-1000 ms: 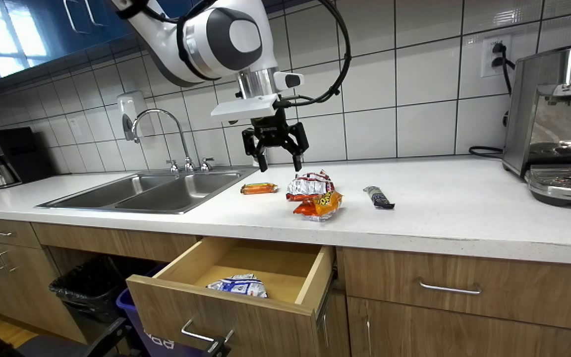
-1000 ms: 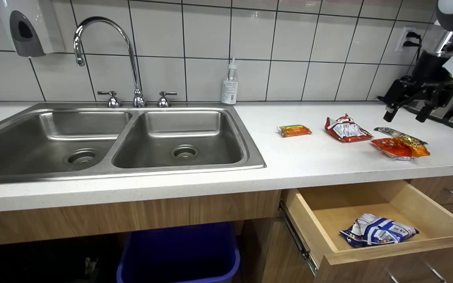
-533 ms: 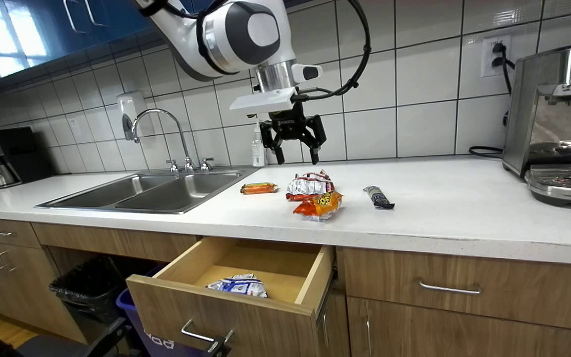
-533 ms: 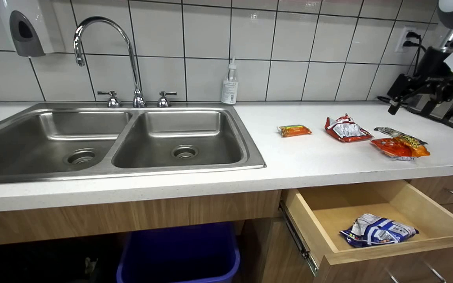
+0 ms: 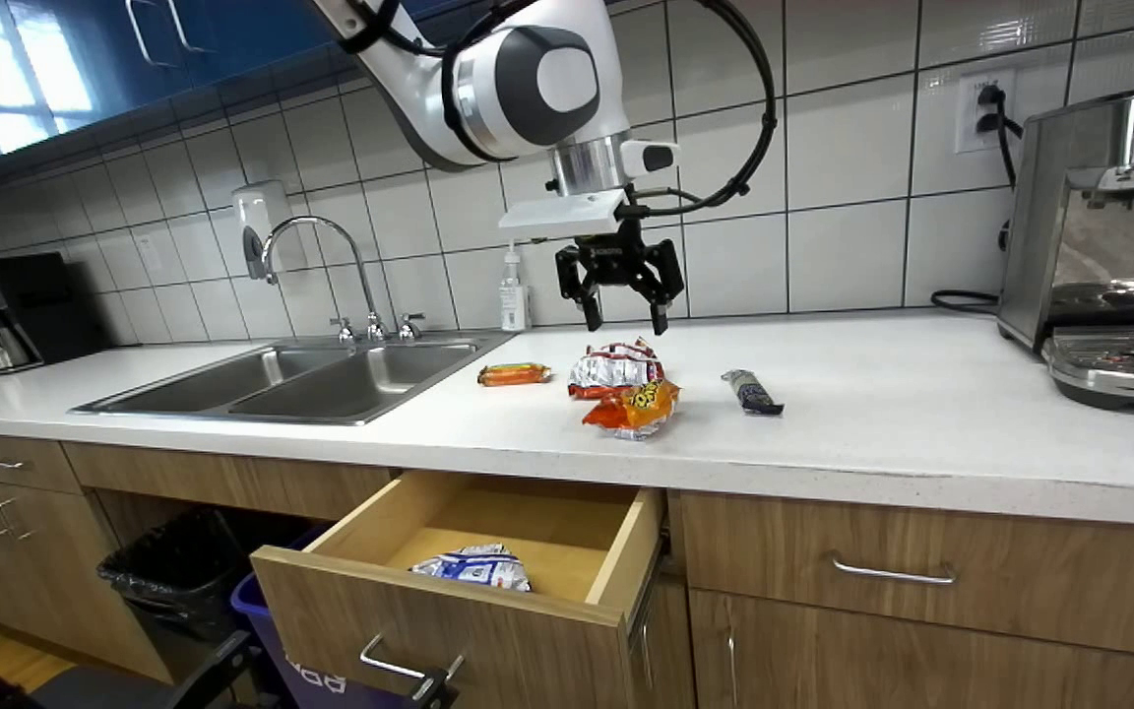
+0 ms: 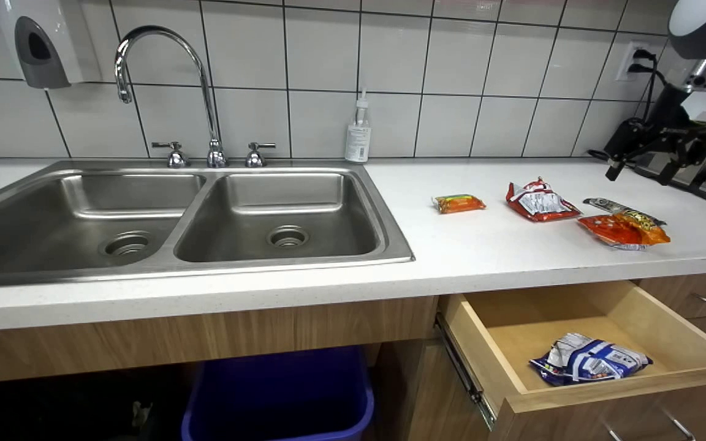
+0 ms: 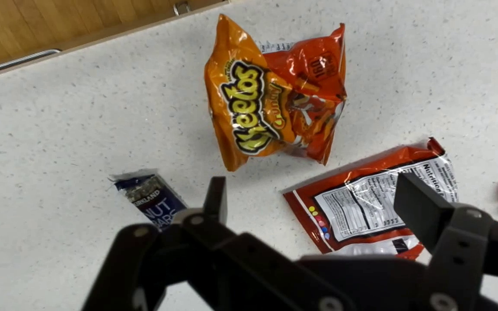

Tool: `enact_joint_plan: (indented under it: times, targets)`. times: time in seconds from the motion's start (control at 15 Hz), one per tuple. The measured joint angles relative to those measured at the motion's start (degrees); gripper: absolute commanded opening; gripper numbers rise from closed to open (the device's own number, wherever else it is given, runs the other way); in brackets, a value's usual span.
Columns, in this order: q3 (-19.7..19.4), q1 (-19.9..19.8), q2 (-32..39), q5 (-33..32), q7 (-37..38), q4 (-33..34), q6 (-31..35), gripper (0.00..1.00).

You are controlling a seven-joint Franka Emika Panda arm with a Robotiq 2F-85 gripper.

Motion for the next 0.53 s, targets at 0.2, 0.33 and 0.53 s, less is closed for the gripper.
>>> enact_joint_plan:
  times: [0.2, 0.33, 0.53]
  targets:
    - [0.0, -1.2, 2.8, 1.0, 0.0, 2.7, 0.0, 1.00]
    - [0.0, -1.8, 4.7, 1.5, 0.0, 4.5, -0.2, 1.00]
    - [0.0, -2.6, 7.7, 2.2, 0.0, 7.4, -0.5, 1.00]
